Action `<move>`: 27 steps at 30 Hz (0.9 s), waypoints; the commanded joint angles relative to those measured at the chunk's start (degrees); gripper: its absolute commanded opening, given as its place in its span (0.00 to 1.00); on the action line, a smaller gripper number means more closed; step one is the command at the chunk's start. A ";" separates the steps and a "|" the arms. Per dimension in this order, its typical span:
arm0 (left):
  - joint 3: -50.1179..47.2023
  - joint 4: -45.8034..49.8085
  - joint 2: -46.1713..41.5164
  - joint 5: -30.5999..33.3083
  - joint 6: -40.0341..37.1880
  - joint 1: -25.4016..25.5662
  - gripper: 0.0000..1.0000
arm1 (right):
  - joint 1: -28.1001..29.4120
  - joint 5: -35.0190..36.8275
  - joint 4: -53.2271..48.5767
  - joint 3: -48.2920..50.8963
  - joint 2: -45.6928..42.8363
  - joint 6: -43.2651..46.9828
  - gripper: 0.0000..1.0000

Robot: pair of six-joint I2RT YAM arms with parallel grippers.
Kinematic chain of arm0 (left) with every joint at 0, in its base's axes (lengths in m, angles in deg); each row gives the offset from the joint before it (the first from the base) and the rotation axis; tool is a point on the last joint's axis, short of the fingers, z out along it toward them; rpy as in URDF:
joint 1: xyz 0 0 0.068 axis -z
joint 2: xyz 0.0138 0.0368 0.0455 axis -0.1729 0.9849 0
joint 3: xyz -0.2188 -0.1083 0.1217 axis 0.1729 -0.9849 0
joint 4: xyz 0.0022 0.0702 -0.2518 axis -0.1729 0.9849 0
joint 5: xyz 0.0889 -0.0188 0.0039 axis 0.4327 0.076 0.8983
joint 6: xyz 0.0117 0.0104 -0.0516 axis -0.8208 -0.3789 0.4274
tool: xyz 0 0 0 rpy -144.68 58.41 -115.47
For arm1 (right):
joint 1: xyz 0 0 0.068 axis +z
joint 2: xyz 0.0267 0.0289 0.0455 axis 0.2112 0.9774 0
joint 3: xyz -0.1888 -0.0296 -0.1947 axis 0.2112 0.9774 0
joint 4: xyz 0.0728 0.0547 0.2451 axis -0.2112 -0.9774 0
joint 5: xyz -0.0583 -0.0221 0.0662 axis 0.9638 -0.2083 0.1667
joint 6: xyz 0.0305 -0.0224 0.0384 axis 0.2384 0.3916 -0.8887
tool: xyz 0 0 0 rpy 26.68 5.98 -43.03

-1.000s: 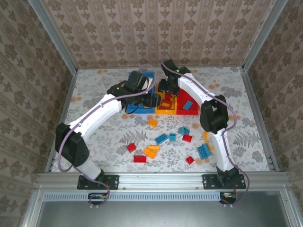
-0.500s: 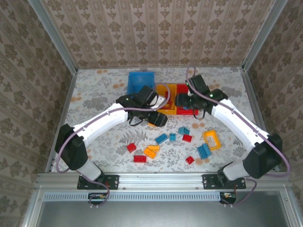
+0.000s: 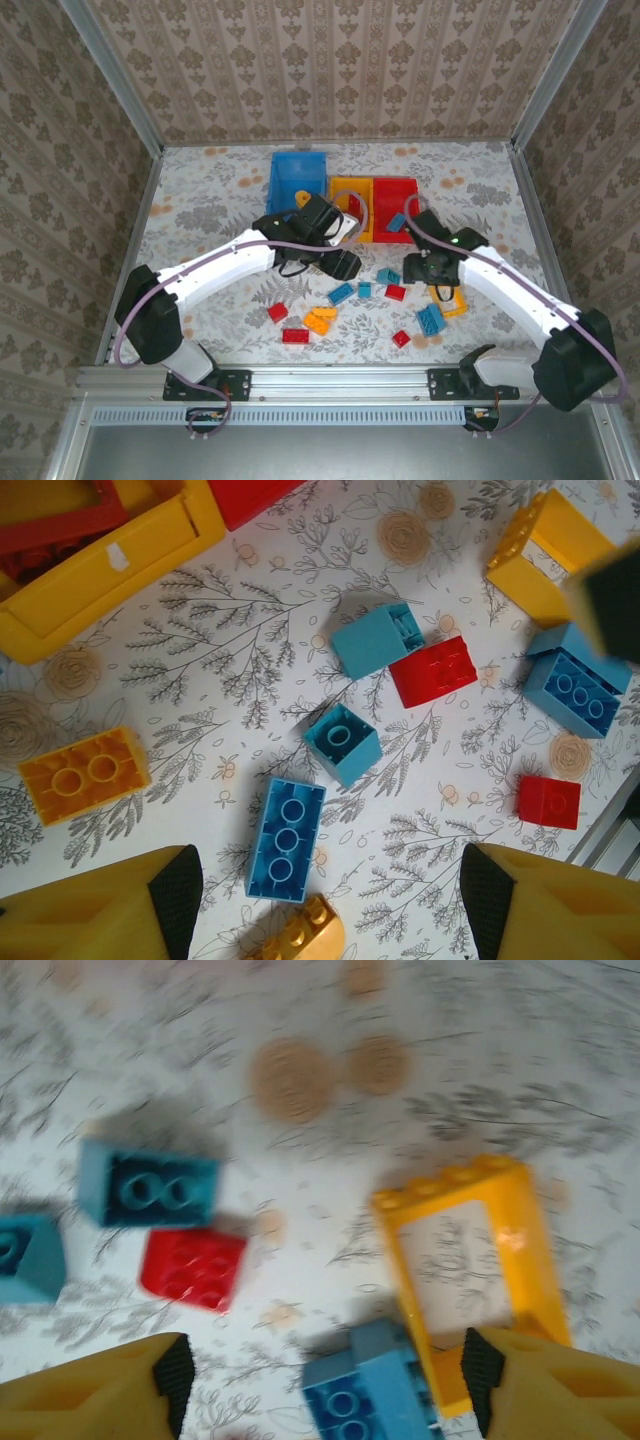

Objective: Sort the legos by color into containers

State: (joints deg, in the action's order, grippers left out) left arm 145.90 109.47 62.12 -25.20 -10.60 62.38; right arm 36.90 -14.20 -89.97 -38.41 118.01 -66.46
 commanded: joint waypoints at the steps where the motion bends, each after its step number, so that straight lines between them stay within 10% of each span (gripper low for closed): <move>1: 2.94 -1.22 2.24 -0.20 1.03 1.08 0.72 | -4.22 1.57 -2.97 1.61 -1.66 -5.58 0.70; 14: 14.26 -2.91 14.23 -1.73 1.67 7.26 0.70 | -20.33 -5.54 -1.51 2.56 -4.34 -3.15 0.65; 27: 2.58 -5.15 3.73 11.96 13.03 3.85 0.67 | 1.92 -11.98 7.35 -1.86 10.47 12.10 0.80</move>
State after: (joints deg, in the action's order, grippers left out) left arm 151.39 104.92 71.11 -17.90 -2.51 67.91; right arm 37.52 -24.17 -84.88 -39.24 125.46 -59.44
